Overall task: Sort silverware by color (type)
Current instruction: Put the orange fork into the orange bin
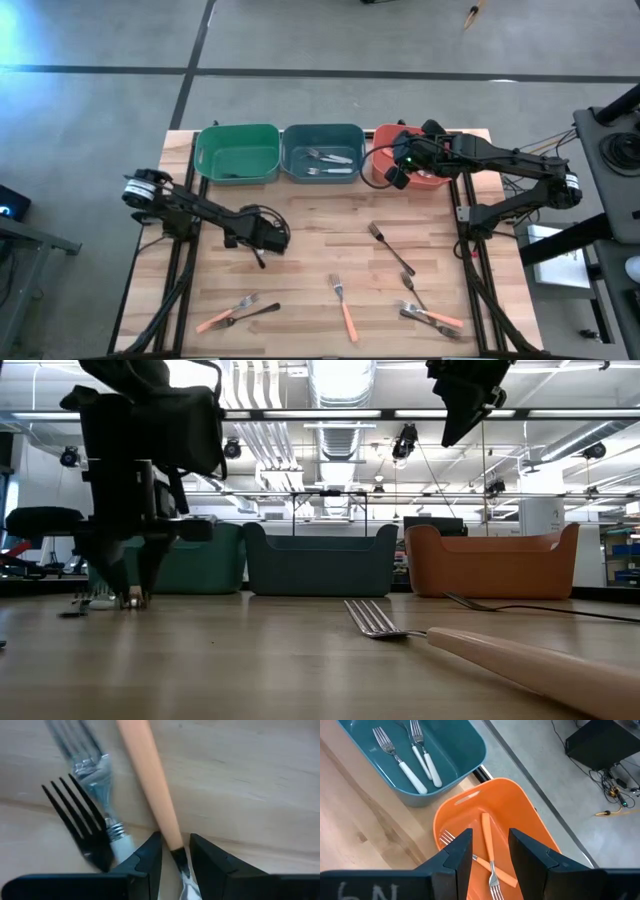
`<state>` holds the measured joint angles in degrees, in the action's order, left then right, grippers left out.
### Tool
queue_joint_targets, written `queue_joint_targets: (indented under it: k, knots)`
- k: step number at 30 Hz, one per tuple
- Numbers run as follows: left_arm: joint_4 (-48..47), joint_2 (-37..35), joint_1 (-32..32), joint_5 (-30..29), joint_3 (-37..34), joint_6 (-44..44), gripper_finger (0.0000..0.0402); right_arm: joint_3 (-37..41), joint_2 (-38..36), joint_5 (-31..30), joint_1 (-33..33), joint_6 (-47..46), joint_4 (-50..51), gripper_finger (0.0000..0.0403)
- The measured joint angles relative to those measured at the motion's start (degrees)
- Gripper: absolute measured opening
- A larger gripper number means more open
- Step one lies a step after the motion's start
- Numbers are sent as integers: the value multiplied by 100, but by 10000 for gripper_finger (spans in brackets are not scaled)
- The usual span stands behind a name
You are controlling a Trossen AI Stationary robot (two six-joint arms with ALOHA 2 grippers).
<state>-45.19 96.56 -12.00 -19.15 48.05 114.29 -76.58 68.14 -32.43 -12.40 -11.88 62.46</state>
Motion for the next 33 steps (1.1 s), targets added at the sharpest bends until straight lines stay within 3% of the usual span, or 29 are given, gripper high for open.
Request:
queue_joint_targets:
  k: [9,15,19,24,33]
  knots:
    - [-152,376,3,116,235,-201,77,0,0,0,-2,0,-17,118]
    - [-34,236,1,205,229,-710,17,0,0,0,-1,-4,-17,118]
    - [107,77,-4,300,204,-1062,9,0,0,18,-2,-75,-8,118]
    - [1037,-294,-34,610,203,-1971,2,0,0,567,-1,-200,50,118]
    - [3250,-671,7,-226,208,-3610,1,67,0,854,-2,-840,-64,118]
